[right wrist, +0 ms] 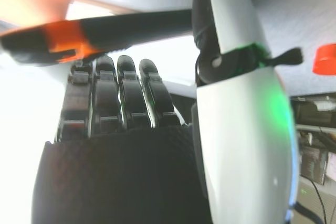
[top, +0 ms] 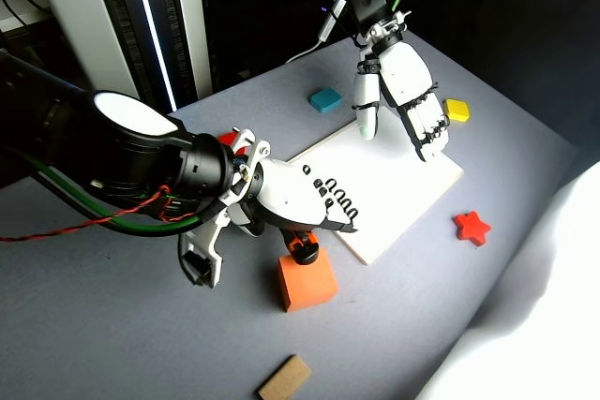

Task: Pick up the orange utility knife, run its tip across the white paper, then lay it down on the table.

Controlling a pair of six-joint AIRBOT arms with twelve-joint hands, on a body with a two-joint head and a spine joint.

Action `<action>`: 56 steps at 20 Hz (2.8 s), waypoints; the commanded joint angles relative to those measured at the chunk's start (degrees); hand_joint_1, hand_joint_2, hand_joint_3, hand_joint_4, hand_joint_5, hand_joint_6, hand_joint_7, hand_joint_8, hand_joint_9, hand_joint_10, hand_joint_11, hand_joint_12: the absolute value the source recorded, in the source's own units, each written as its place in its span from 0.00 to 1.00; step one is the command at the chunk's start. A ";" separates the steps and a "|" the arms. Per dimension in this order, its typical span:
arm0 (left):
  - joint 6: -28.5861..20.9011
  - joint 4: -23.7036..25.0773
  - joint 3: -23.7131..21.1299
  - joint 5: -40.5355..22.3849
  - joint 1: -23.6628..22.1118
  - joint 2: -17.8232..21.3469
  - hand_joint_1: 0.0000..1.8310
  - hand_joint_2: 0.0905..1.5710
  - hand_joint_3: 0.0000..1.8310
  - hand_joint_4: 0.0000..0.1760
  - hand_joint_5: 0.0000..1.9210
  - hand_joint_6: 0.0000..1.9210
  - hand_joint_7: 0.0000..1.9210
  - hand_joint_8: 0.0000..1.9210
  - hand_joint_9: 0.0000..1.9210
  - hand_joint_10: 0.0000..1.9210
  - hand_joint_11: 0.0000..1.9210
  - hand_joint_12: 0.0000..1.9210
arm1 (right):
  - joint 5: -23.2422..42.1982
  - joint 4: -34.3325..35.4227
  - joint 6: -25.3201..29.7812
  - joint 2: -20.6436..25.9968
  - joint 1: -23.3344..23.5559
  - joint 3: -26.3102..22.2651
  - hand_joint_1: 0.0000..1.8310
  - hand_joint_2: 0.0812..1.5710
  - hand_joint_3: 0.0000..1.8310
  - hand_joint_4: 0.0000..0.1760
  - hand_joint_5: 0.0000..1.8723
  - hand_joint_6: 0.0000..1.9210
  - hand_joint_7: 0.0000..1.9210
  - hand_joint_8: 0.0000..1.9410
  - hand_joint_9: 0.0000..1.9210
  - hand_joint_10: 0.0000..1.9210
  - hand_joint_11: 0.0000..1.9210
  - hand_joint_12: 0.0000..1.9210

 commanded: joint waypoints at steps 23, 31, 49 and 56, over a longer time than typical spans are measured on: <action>-0.05 3.01 1.36 -4.56 -1.20 -1.29 0.00 0.82 0.00 0.00 0.00 0.00 0.00 0.00 0.00 0.00 0.00 0.10 | -4.56 1.71 -3.19 -3.02 -2.03 3.80 0.58 0.80 0.11 0.00 0.24 0.84 0.23 0.92 0.12 0.96 0.03 0.98; -0.06 2.95 1.56 -4.56 -1.30 -1.41 0.00 0.82 0.00 0.00 0.00 0.00 0.00 0.00 0.00 0.00 0.00 0.09 | -5.21 1.71 -3.79 -2.81 -0.62 3.75 0.83 0.54 0.56 1.00 0.92 1.00 1.00 1.00 1.00 1.00 1.00 1.00; -0.32 2.91 2.03 -4.57 -1.46 -1.46 0.00 0.83 0.00 0.00 0.00 0.00 0.00 0.00 0.00 0.00 0.00 0.07 | 2.57 38.72 -35.94 -1.80 5.39 3.06 0.85 0.58 0.49 1.00 0.87 1.00 0.97 1.00 1.00 1.00 1.00 1.00; -0.34 1.78 4.34 -3.82 -1.00 -0.50 0.01 0.82 0.00 0.00 0.00 0.00 0.00 0.00 0.00 0.00 0.00 0.12 | 12.23 95.60 -102.02 -8.11 -2.41 4.47 0.84 0.58 0.47 1.00 0.86 1.00 0.95 1.00 1.00 1.00 1.00 1.00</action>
